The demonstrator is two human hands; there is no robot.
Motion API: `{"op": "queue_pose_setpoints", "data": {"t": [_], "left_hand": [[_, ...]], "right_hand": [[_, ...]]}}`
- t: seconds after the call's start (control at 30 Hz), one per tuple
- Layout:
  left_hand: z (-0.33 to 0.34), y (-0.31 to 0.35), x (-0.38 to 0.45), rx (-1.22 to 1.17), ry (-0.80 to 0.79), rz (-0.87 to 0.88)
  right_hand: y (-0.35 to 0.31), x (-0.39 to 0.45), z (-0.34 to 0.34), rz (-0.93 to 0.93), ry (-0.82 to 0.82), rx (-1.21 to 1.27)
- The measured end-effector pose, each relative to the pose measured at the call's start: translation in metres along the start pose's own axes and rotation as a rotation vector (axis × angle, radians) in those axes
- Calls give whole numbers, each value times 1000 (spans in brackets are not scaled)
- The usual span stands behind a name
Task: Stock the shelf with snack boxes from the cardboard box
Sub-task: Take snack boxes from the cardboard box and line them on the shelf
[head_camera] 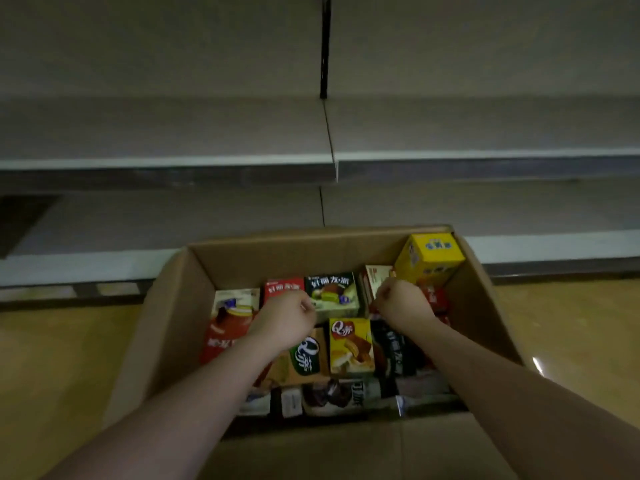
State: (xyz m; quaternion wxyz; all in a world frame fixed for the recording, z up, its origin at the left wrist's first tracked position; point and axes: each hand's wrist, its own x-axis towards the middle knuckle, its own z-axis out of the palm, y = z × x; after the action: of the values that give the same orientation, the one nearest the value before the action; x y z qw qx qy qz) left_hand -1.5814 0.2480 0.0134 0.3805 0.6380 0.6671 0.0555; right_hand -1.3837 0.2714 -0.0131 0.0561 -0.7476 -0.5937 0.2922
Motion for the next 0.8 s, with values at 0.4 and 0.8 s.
{"op": "queue_pose_setpoints", "data": {"t": [0.4,0.8], "left_hand": [[58,-41,38,-479,7,-190],[63,-19,33,-679,-17,-213]], "right_hand": [[35,30,61,370,232,324],[35,49,43,612,399,832]]}}
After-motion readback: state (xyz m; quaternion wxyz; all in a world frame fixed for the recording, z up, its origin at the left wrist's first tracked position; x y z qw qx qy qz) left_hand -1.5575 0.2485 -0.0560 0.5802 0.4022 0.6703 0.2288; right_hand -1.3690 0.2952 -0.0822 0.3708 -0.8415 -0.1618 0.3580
